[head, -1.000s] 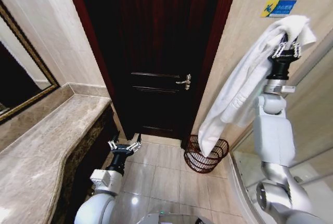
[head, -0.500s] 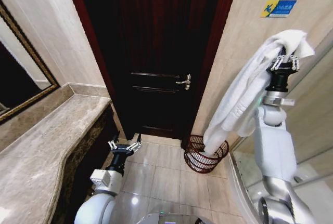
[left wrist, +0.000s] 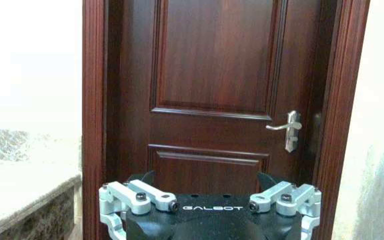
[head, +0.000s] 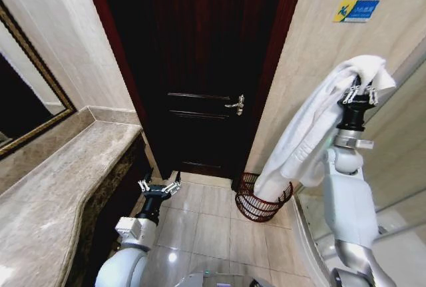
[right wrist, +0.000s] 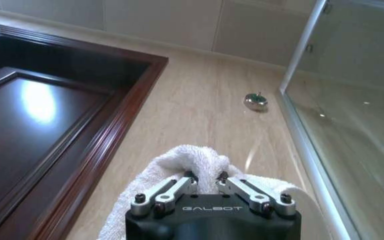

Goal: Discard the used towel into the hamper.

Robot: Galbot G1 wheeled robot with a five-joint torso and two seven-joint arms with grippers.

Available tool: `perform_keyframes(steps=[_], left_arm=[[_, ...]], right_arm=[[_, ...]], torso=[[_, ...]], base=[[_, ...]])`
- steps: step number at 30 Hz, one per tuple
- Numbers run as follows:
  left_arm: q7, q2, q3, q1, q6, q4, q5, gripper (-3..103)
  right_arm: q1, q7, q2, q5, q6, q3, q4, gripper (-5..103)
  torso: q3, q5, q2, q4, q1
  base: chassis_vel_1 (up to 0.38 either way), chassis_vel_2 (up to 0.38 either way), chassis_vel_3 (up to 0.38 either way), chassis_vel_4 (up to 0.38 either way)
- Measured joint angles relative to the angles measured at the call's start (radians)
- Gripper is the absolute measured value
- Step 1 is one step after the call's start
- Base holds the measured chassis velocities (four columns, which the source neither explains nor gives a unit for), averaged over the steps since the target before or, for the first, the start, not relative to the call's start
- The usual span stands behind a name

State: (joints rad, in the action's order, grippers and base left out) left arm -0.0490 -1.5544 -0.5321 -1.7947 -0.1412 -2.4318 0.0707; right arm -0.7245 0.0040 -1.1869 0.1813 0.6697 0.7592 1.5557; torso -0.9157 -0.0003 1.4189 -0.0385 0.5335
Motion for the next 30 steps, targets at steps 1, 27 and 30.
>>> perform_keyframes(steps=[1, 27, 30], left_arm=[[0.000, 0.000, 0.000, 0.000, 0.000, 0.000, 0.000, 100], [0.000, 0.000, 0.000, 0.000, 0.000, 0.000, 0.000, 100], [0.000, 0.000, 0.000, 0.000, 0.000, 0.000, 0.000, 100]], right_arm=[[-0.004, 0.000, -0.002, -0.001, 0.001, 0.000, 0.000, 11], [-0.130, -0.029, -0.059, -0.014, 0.079, -0.001, -0.090, 11], [-0.129, -0.033, -0.062, -0.015, 0.088, -0.002, -0.116, 11]], torso=[[0.000, 0.0000, 0.000, 0.0000, 0.000], [0.000, 0.0001, 0.000, 0.0000, 0.000], [0.000, 0.0001, 0.000, 0.0000, 0.000]], base=[[0.000, 0.000, 0.000, 0.000], [0.000, 0.000, 0.000, 0.000], [0.000, 0.000, 0.000, 0.000]])
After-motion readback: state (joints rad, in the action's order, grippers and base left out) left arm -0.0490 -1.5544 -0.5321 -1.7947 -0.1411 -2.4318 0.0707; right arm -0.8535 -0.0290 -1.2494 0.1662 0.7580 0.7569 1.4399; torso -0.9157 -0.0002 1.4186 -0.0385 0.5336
